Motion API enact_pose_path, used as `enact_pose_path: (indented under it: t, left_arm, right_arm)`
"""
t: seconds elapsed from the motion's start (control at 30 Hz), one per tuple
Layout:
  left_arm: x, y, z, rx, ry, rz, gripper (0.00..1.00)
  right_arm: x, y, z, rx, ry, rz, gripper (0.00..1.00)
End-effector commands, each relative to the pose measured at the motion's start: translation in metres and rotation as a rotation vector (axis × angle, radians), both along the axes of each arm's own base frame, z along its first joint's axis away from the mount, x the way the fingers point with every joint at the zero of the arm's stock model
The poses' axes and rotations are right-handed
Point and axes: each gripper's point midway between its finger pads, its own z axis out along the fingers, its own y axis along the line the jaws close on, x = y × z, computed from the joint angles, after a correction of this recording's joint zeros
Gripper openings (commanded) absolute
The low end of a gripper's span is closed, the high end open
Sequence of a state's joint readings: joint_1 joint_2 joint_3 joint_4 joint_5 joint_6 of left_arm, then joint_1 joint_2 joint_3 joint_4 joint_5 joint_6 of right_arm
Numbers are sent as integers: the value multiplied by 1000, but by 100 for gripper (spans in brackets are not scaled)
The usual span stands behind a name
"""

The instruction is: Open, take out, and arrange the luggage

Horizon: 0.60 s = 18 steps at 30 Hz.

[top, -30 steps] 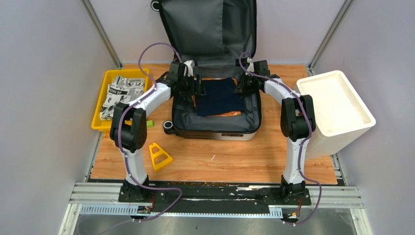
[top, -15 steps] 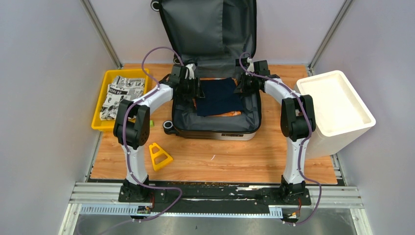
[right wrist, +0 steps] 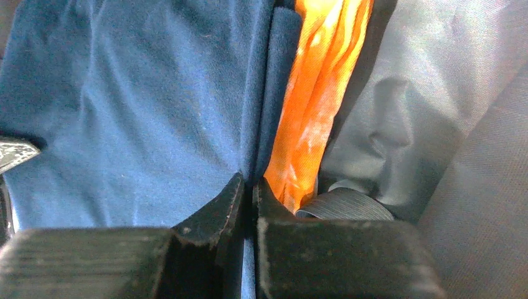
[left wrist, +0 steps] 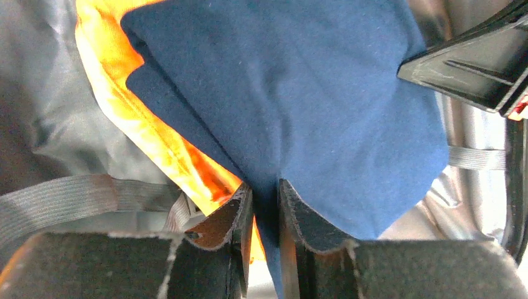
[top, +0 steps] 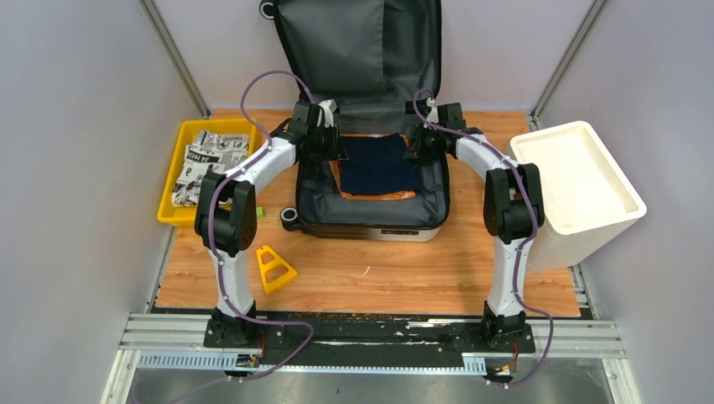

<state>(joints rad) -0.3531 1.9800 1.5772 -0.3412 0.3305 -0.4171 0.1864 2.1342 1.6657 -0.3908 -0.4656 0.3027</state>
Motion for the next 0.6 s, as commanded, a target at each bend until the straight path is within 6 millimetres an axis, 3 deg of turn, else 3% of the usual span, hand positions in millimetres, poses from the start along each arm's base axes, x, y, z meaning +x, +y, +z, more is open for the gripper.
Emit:
enact_pose_path:
  t: [0.0,0.33,0.4,0.57]
  left_arm:
    - [6,-4,44,-19,-90,-24,28]
    - [3,-8,29,-29,-55,-43,22]
    - [3,-6,26,-18,-53,-38,27]
    - [7,17,15,64,-54,4,56]
  right_arm:
    - [11,-7,39,17,-94,-29,0]
    - [8,-1,31,19,-77,-19,0]
    - [8,-2,31,18,-76,-19,0]
    - [8,-3,29,11,-75,-17,0]
